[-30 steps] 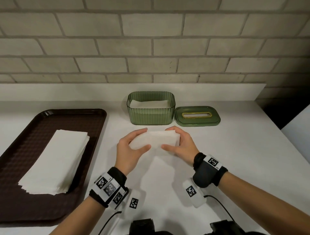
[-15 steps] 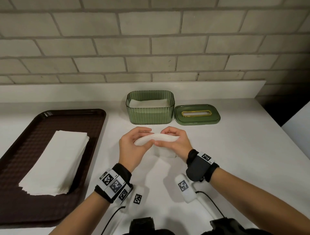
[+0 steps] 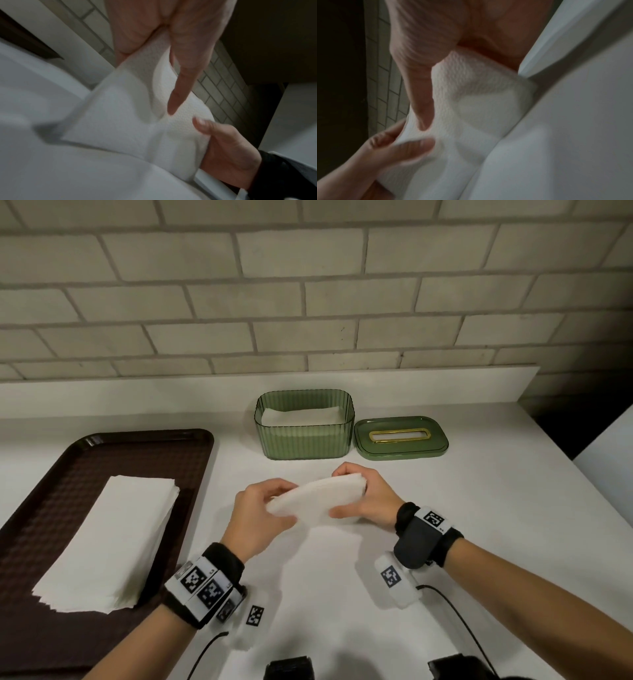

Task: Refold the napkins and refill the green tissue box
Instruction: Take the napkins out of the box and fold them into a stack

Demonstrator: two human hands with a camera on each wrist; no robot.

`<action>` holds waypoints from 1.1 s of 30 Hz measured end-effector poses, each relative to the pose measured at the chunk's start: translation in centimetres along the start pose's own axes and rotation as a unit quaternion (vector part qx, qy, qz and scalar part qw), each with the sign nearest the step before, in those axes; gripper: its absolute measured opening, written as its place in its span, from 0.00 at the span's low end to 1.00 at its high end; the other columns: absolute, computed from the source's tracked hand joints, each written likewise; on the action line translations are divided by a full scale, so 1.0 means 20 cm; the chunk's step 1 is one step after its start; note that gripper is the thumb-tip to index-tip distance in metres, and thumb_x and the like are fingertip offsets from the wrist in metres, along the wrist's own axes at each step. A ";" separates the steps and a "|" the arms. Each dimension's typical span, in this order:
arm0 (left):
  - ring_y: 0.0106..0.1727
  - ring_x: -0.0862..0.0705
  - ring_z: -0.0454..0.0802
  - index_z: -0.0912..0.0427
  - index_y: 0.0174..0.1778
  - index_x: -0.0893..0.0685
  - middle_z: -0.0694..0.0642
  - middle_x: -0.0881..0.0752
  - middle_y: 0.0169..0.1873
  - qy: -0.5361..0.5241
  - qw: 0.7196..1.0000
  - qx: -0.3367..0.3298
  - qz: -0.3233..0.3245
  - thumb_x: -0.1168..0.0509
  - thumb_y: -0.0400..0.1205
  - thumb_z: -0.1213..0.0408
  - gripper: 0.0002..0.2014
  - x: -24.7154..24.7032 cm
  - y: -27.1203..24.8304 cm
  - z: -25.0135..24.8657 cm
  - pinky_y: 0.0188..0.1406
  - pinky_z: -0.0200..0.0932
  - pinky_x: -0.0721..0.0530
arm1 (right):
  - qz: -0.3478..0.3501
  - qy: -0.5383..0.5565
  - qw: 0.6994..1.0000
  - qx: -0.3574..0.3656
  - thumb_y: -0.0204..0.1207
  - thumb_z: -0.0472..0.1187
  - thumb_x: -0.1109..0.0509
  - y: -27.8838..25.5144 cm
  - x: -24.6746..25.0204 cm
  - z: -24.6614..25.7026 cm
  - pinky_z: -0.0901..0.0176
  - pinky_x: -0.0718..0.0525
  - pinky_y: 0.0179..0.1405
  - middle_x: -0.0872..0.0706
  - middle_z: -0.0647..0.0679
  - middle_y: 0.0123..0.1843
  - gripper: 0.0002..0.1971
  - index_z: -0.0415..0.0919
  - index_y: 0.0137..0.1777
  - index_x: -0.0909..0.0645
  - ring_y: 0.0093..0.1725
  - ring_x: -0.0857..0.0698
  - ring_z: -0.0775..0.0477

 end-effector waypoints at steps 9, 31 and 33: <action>0.29 0.20 0.40 0.52 0.47 0.13 0.46 0.14 0.33 0.070 0.996 -0.034 -0.035 0.22 0.68 0.76 0.18 0.29 0.29 -0.12 0.31 0.31 0.22 | -0.088 -0.062 0.992 0.066 0.66 0.23 0.21 0.19 0.25 0.30 0.67 0.14 0.42 0.12 0.51 0.41 0.17 0.40 0.50 0.17 0.38 0.14 0.60; 0.69 0.24 0.46 0.55 0.42 0.15 0.46 0.17 0.59 0.402 0.913 -0.051 0.042 0.38 0.80 0.37 0.22 0.11 0.72 -0.10 0.76 0.67 0.52 | -0.067 -0.567 0.815 0.095 0.76 0.62 0.34 0.44 0.23 0.30 0.44 0.55 0.78 0.14 0.51 0.60 0.21 0.45 0.48 0.13 0.66 0.21 0.49; 0.75 0.28 0.44 0.54 0.46 0.17 0.47 0.18 0.63 0.392 0.916 -0.055 0.059 0.31 0.75 0.39 0.20 0.10 0.67 -0.08 0.78 0.68 0.58 | -0.055 -0.564 0.816 0.112 0.74 0.53 0.28 0.40 0.24 0.27 0.43 0.54 0.79 0.14 0.52 0.59 0.14 0.46 0.54 0.15 0.66 0.21 0.48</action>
Point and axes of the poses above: each hand's wrist, its own y-axis towards the middle knuckle, its own x-axis out of the back of the hand, z = x × y, the point moved 6 cm from there along y, towards the middle knuckle
